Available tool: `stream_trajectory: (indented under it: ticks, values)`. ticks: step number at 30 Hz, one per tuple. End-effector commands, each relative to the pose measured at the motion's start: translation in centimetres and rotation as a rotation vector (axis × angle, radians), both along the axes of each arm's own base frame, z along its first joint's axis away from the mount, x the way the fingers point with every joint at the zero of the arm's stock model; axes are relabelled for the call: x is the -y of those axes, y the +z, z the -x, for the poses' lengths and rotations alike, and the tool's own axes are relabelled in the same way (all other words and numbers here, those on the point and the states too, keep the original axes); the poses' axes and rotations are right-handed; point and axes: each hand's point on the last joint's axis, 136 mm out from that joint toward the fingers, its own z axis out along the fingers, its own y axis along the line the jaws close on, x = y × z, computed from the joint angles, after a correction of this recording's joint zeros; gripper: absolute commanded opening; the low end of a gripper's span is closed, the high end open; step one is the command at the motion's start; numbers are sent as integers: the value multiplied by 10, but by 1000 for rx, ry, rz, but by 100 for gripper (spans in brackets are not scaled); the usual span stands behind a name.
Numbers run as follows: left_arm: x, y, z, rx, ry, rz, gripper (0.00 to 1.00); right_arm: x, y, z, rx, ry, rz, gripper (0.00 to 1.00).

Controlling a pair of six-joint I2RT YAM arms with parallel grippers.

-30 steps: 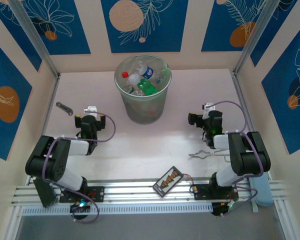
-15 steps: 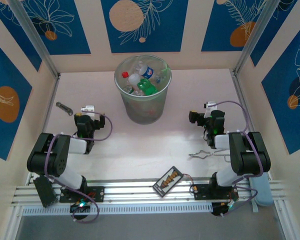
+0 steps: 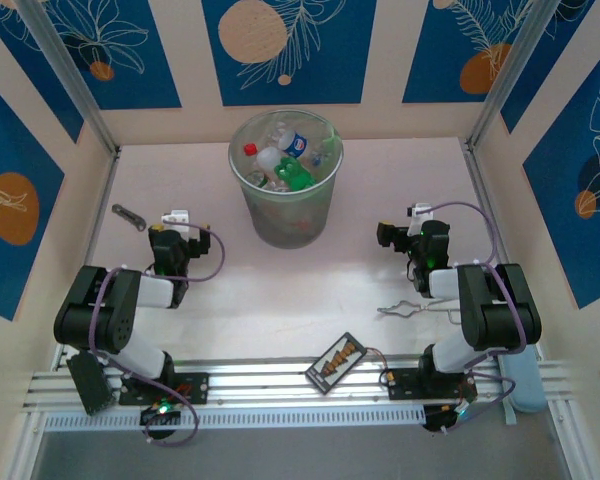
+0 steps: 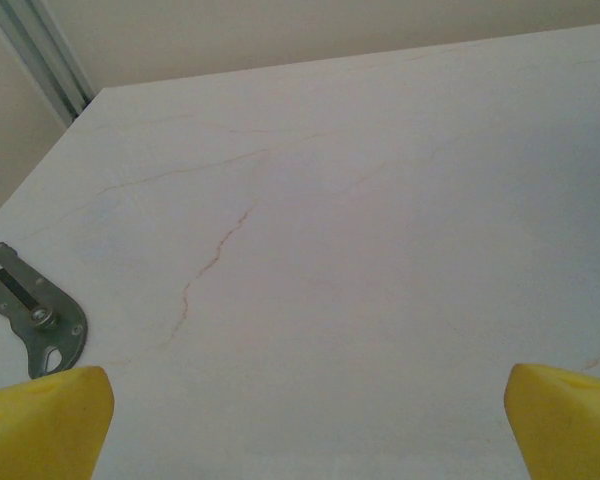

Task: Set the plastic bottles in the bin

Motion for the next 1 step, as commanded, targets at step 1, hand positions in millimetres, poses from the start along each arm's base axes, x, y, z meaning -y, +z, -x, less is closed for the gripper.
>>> stream_trajectory:
  ticks: [1]
  values:
    - [-1,1,0,17,-5,15,100,0,10,-4,36,2,-11,99]
